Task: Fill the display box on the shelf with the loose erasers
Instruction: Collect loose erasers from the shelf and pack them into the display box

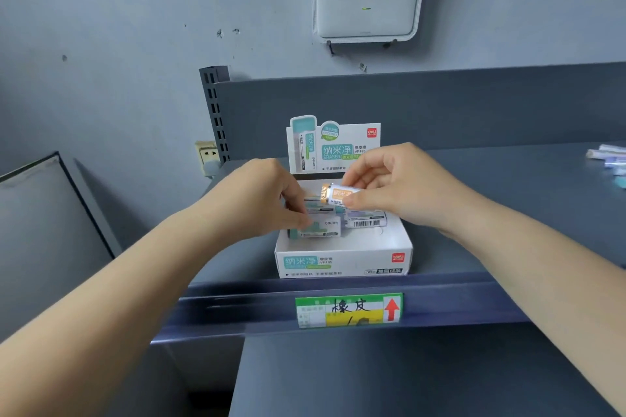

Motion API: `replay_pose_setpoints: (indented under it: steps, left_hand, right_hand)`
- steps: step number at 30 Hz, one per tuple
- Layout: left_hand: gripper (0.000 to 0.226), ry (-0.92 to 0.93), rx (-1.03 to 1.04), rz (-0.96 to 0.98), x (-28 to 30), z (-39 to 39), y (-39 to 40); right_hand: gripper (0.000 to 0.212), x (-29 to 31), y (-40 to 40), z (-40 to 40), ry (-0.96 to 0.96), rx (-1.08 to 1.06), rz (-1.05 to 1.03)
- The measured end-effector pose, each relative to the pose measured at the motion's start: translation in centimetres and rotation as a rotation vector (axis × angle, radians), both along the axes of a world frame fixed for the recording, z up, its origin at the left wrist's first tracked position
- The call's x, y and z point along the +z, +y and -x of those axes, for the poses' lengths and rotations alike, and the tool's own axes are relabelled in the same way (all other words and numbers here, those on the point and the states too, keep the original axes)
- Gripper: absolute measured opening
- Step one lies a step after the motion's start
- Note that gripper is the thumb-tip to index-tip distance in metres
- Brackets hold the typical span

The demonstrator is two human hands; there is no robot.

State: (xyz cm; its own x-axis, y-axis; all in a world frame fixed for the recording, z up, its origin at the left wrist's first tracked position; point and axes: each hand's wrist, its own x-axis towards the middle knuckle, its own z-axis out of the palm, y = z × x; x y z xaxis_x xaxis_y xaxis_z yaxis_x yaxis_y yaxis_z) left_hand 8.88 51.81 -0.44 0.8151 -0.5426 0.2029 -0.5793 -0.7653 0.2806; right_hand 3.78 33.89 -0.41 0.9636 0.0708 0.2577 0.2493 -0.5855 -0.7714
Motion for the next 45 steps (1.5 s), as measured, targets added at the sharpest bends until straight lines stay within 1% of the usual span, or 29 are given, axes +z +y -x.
replay_pose_setpoints:
  steps: [6,9,12,16,18,22,25,31,34,39,42,45]
  left_hand:
    - [0.012,0.056,-0.036,-0.057,-0.2,-0.6,-0.1]
    - [0.009,0.079,-0.042,-0.022,-0.4,-0.9,-0.1]
    - [0.008,0.039,-0.043,0.024,-0.7,-0.9,0.1]
    - [0.009,-0.077,0.010,0.182,-1.1,-1.0,0.8]
    - [0.009,-0.098,0.033,0.226,-1.2,-1.1,1.0]
    - [0.006,-0.068,0.057,0.235,-1.5,-1.1,1.1]
    - [0.005,-0.046,0.074,0.247,-1.8,-1.1,1.1]
    - [0.007,0.004,0.083,0.273,-2.1,-1.0,1.0]
    - [0.009,0.013,0.093,0.278,-2.1,-0.9,0.9]
    - [0.009,-0.029,0.098,0.224,-1.8,-0.6,0.9]
    - [0.008,-0.121,0.095,0.159,-1.0,-0.3,0.7]
    - [0.009,-0.214,0.104,0.111,0.1,0.2,0.0]
  right_hand:
    - [0.014,-0.4,0.5,-0.6,0.019,-0.014,0.032]
    - [0.014,-0.4,0.4,-0.8,0.033,-0.016,0.040]
    - [0.013,-0.3,0.5,-0.8,0.062,0.011,0.057]
    - [0.014,-0.1,1.2,-0.5,0.074,0.080,0.189]
    - [0.013,0.1,1.8,-0.3,0.086,0.124,0.241]
    - [0.011,-0.3,2.7,-0.3,0.075,0.144,0.388]
    - [0.013,-0.5,2.7,-0.3,0.088,0.144,0.485]
    - [0.008,-0.6,2.9,-0.5,0.079,0.135,0.508]
    - [0.007,-0.6,3.1,-0.7,0.073,0.125,0.512]
    - [0.016,-0.7,3.0,-0.9,0.054,0.120,0.534]
    - [0.021,-0.5,2.5,-0.7,0.000,0.125,0.519]
    - [0.014,-0.1,1.5,-0.2,-0.085,0.093,0.529]
